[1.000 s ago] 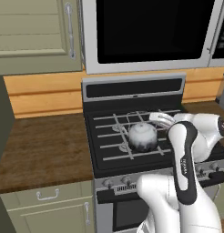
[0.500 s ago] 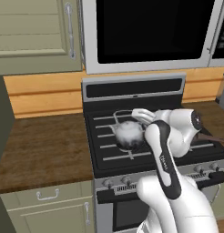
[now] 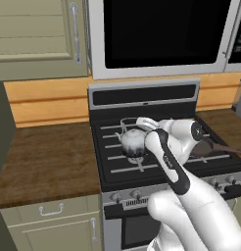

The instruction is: Pick the kettle from the counter and place it on a stove burner. Then turn the burner on.

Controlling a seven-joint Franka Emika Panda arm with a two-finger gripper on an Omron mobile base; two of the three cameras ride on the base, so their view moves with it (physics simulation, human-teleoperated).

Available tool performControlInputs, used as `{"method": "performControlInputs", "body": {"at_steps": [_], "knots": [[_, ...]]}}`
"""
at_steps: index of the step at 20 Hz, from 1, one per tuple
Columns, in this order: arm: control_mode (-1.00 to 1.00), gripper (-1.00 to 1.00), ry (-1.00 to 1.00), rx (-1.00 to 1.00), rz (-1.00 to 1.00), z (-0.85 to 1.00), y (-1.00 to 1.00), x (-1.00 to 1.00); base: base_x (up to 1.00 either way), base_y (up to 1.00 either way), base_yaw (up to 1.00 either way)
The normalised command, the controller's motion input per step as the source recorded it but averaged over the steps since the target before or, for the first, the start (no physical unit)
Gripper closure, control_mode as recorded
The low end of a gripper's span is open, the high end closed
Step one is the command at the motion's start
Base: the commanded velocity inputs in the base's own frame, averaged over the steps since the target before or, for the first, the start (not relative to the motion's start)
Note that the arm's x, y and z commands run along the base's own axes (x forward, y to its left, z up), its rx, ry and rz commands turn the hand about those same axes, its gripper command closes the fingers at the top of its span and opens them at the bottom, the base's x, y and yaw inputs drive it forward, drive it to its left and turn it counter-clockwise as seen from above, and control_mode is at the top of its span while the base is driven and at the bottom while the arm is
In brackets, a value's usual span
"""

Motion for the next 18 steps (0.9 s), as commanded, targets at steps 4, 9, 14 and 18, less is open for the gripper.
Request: {"method": "performControlInputs", "body": {"at_steps": [4,9,14,18], "knots": [[-1.0,1.0,0.03,0.0,0.0,-0.24,-0.19,0.33,0.0,0.0,0.0],[-1.0,1.0,0.05,0.0,0.0,-0.27,-0.04,0.31,0.0,0.0,0.0],[-1.0,1.0,0.03,0.0,0.0,-0.25,-0.01,0.32,0.0,0.0,0.0],[-1.0,1.0,0.01,0.0,0.0,-0.24,-0.13,0.23,0.0,0.0,0.0]]}}
